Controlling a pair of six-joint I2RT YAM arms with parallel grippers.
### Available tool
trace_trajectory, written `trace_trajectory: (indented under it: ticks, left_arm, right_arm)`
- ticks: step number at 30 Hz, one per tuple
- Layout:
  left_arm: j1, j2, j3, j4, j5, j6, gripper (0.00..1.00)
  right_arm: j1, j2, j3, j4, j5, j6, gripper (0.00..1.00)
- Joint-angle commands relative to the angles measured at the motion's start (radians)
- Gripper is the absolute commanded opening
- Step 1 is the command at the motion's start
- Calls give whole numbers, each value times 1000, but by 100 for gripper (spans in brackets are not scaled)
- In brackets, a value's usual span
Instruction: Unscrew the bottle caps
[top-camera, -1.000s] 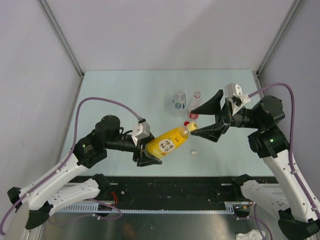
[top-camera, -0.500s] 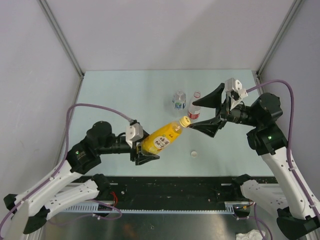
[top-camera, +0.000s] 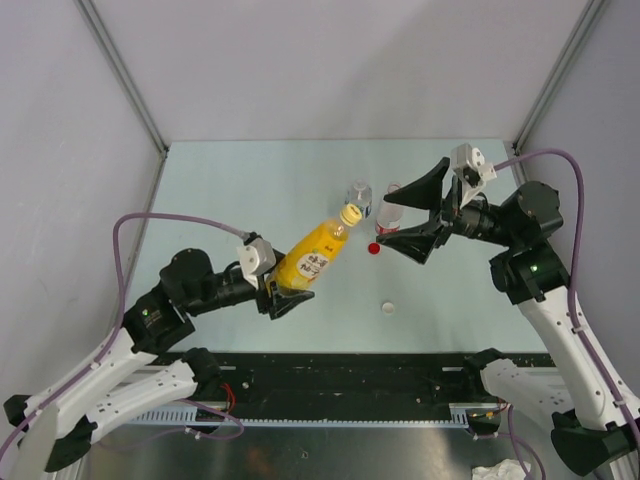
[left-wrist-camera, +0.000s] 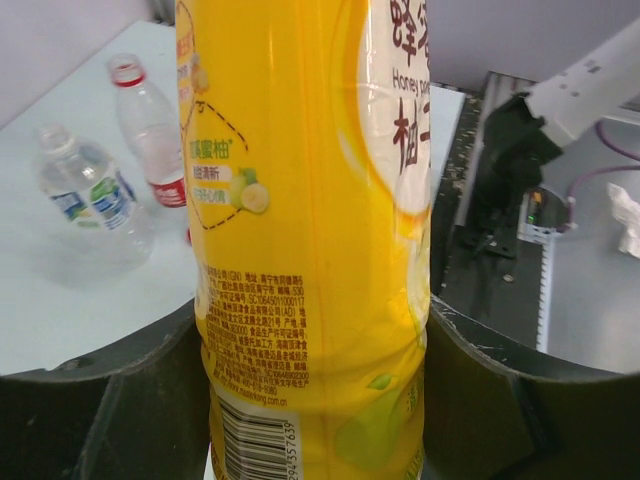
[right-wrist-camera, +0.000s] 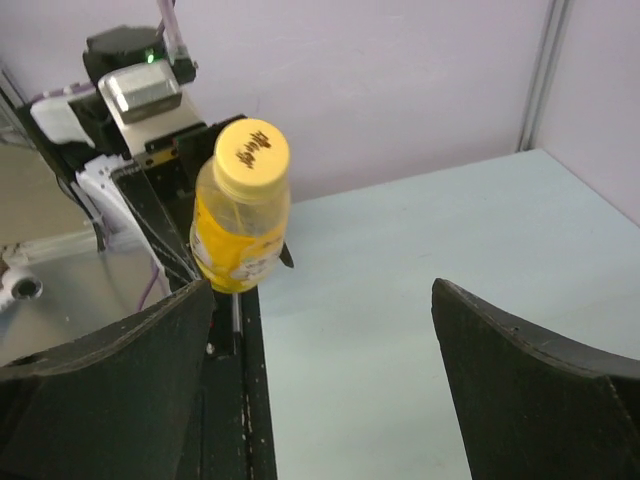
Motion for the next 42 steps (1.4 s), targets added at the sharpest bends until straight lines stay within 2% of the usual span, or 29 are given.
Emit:
trace_trajectory:
  ticks: [1, 10, 17, 23, 29, 33, 40, 42]
  left_arm:
    - [-2, 16, 4, 61, -172, -40, 0]
    - [-2, 103, 32, 67, -340, -111, 0]
    - [-13, 157, 49, 65, -479, -133, 0]
    - [-65, 183, 53, 61, -599, -120, 0]
    - [-159, 256, 81, 37, -715, -102, 0]
    - [-207, 303, 102, 27, -772, -92, 0]
    - [-225, 335, 115, 24, -795, -90, 0]
    - [-226, 339, 117, 23, -797, -89, 0]
  right_arm:
    - [-11, 46, 12, 134, 64, 180, 93]
    - [8, 143, 11, 238, 248, 383, 95]
    - [69, 197, 11, 295, 385, 469, 96]
    - [83, 277, 11, 280, 435, 569, 91]
    - [88, 347, 11, 345, 391, 643, 86]
    - [85, 367, 11, 346, 375, 656, 76]
    - [84, 364, 11, 331, 356, 666, 44]
    - [84, 365, 11, 330, 350, 670, 38]
